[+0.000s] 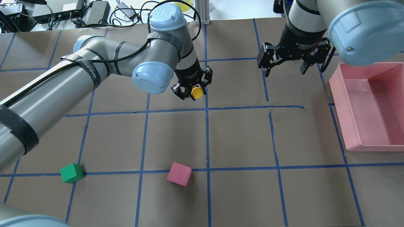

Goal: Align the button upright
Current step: 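Lift the button with the left gripper and rotate it cap-up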

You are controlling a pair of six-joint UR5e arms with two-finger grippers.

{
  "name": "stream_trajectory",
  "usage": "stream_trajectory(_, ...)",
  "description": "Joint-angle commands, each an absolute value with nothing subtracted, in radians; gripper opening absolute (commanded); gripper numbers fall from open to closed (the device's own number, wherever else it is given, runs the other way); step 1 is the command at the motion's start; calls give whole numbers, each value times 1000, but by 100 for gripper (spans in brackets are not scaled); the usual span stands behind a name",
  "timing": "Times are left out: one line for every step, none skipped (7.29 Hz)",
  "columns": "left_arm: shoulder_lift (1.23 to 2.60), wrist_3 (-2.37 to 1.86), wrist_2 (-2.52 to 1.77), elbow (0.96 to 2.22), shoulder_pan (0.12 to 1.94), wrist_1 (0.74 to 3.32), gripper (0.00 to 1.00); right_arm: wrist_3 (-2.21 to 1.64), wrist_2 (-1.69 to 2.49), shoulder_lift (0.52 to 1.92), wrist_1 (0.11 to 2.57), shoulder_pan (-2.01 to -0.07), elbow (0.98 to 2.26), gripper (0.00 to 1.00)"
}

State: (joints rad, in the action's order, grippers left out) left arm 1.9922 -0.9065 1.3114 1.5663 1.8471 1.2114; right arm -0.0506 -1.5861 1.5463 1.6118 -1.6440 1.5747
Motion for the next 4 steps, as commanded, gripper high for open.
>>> stream_trajectory(2045, -1122, 1049, 1563, 1804, 1226, 0, -34, -1589, 1546, 1620, -1643, 1575, 100)
stream_trajectory(2061, -1138, 982, 1574, 1752, 1233, 0, -35, -1589, 1548, 1621, -1644, 1575, 100)
stream_trajectory(2087, -1140, 954, 1588, 1714, 1290, 0, -35, -1586, 1546, 1621, -1644, 1575, 100)
stream_trajectory(2107, -1141, 931, 1594, 1710, 1308, 0, -34, -1586, 1546, 1621, -1644, 1575, 100)
